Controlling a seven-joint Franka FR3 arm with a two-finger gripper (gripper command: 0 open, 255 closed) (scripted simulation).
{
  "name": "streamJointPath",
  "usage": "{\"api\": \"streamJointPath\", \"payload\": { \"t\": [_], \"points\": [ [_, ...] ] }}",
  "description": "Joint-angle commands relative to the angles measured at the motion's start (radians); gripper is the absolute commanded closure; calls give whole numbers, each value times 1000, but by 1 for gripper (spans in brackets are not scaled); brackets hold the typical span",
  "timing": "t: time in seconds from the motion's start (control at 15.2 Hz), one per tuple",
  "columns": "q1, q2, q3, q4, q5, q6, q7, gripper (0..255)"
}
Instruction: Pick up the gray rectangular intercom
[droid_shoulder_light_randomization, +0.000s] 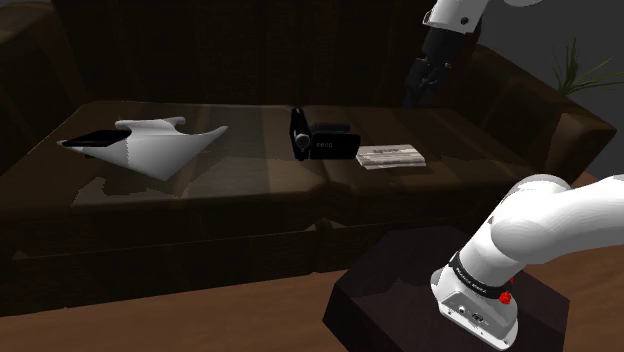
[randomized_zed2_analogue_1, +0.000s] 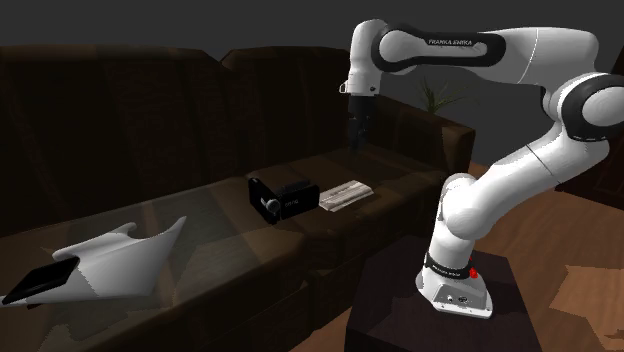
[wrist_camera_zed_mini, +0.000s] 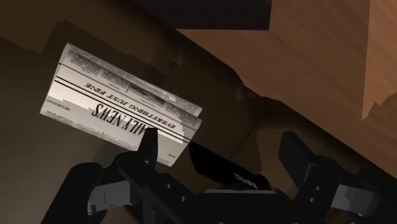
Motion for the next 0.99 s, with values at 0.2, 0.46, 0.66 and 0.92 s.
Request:
{"api": "streamJointPath", "payload": {
  "t": [0.2,0.46,0.66,0.92],
  "points": [
    [29,-36,112,-109,-127,220,-50,0],
    [38,-59,256,-268,-323,544,-67,0],
    [-12,-48,377,-378,-518,811,-22,0],
    [-186,-23,563,-461,-792,1108,122,0]
  ]
}}
